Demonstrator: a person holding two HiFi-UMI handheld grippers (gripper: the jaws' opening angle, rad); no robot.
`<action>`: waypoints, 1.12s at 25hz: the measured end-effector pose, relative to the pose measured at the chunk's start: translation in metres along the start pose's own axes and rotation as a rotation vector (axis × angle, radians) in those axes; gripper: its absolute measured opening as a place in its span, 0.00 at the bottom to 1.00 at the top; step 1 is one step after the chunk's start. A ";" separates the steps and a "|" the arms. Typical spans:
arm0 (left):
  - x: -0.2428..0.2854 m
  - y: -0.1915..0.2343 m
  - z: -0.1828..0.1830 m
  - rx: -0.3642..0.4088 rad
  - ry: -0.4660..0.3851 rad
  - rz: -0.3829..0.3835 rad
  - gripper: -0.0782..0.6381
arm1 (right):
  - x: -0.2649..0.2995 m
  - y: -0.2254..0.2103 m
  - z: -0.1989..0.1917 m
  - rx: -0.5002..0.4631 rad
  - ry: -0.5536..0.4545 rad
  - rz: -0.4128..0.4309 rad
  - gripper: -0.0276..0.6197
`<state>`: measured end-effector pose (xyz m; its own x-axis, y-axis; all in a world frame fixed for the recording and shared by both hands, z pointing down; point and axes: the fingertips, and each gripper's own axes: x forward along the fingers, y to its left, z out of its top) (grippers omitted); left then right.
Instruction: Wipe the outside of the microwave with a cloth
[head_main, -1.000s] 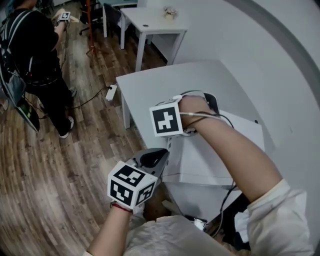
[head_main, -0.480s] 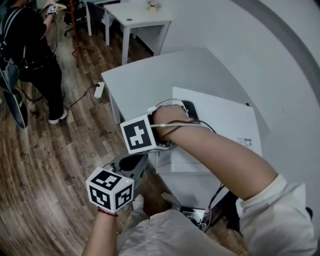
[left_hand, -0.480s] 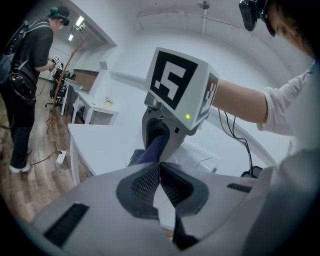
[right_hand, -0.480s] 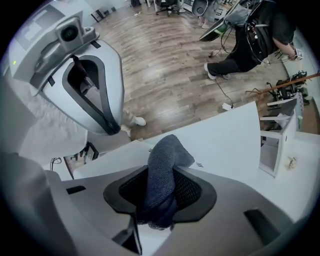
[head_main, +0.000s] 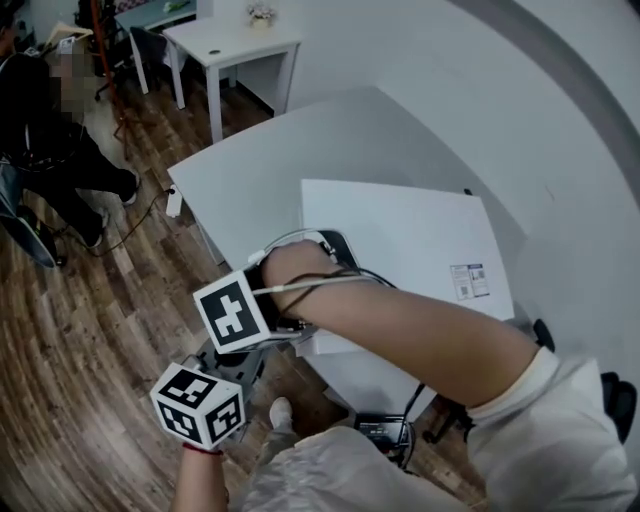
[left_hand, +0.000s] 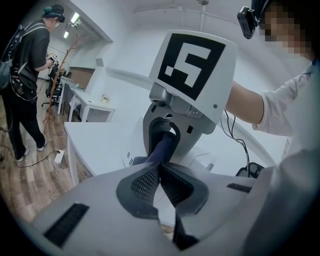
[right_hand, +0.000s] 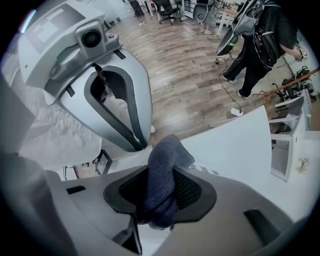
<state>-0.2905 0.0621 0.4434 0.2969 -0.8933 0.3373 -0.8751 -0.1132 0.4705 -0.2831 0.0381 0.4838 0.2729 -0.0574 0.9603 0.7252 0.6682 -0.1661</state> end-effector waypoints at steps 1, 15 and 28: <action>0.001 -0.001 0.001 0.001 0.001 -0.003 0.11 | 0.000 0.003 0.001 0.000 -0.011 0.018 0.28; 0.014 0.006 0.012 0.030 0.040 -0.009 0.12 | -0.010 0.014 0.008 -0.039 -0.045 0.192 0.28; 0.053 0.037 0.053 0.115 0.077 0.038 0.11 | -0.020 -0.047 -0.013 -0.006 -0.047 0.051 0.28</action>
<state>-0.3276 -0.0131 0.4355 0.2874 -0.8623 0.4170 -0.9229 -0.1328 0.3614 -0.3143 -0.0017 0.4694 0.2801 0.0118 0.9599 0.7149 0.6647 -0.2168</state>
